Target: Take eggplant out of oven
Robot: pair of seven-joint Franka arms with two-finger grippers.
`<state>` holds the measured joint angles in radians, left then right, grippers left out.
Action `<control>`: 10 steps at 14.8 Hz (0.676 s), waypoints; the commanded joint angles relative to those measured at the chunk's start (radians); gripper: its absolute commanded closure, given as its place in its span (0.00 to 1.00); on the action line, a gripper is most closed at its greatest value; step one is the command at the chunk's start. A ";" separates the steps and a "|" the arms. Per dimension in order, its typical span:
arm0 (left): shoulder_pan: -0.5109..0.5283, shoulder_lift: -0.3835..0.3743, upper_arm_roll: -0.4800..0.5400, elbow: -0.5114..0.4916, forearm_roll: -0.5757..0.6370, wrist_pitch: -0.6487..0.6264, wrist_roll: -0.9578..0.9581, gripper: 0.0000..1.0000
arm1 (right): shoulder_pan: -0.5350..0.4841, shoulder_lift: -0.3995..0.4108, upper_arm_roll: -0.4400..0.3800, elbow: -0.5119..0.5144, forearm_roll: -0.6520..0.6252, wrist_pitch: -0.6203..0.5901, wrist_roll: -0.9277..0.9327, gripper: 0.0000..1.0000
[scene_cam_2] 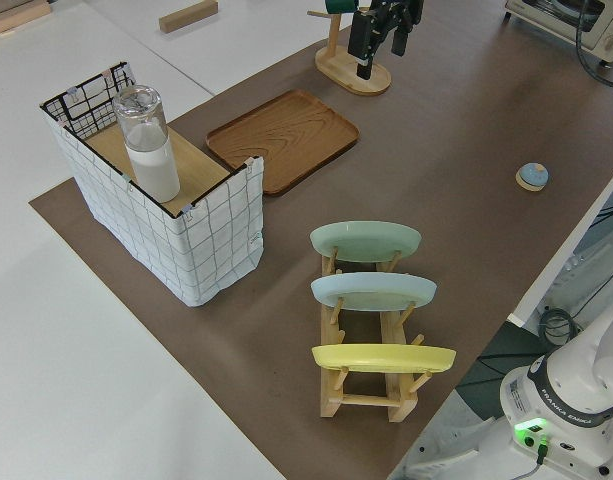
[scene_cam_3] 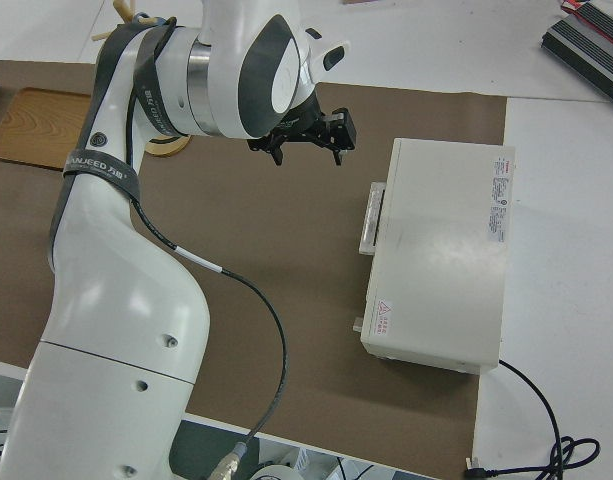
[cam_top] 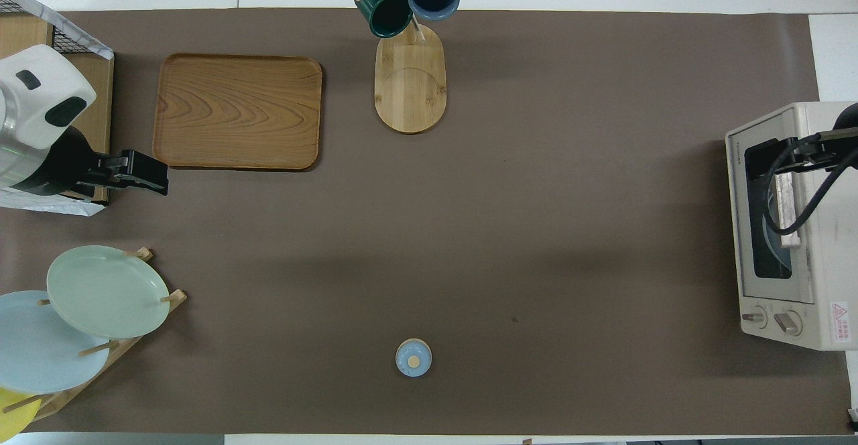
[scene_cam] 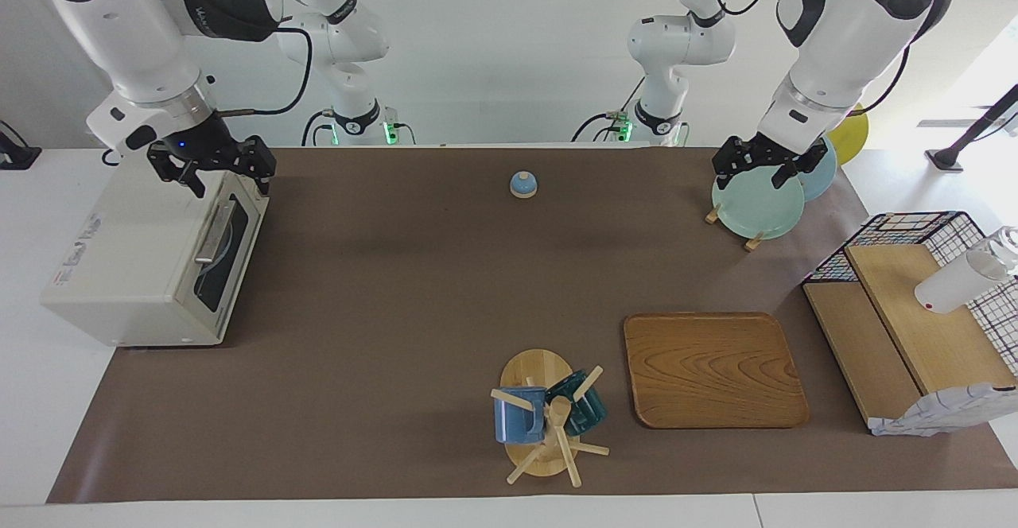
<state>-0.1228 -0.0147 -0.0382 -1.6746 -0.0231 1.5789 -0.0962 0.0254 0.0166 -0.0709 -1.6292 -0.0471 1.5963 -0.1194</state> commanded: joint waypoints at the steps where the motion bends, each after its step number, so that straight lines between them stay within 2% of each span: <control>1: 0.015 -0.001 -0.009 0.010 -0.006 -0.014 0.009 0.00 | -0.002 -0.010 0.003 -0.008 0.027 -0.001 0.009 0.00; 8: 0.015 -0.001 -0.009 0.010 -0.006 -0.013 0.009 0.00 | -0.015 -0.024 0.003 -0.017 0.033 0.004 -0.025 0.00; 9: 0.015 -0.001 -0.009 0.010 -0.006 -0.013 0.009 0.00 | -0.013 -0.024 0.002 -0.020 0.036 0.007 -0.063 0.41; 10: 0.015 -0.001 -0.009 0.010 -0.006 -0.014 0.009 0.00 | -0.010 -0.035 0.000 -0.044 0.036 0.013 -0.068 0.97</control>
<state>-0.1228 -0.0147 -0.0382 -1.6746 -0.0231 1.5789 -0.0962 0.0244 0.0080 -0.0714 -1.6315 -0.0459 1.5955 -0.1468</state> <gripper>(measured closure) 0.000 0.070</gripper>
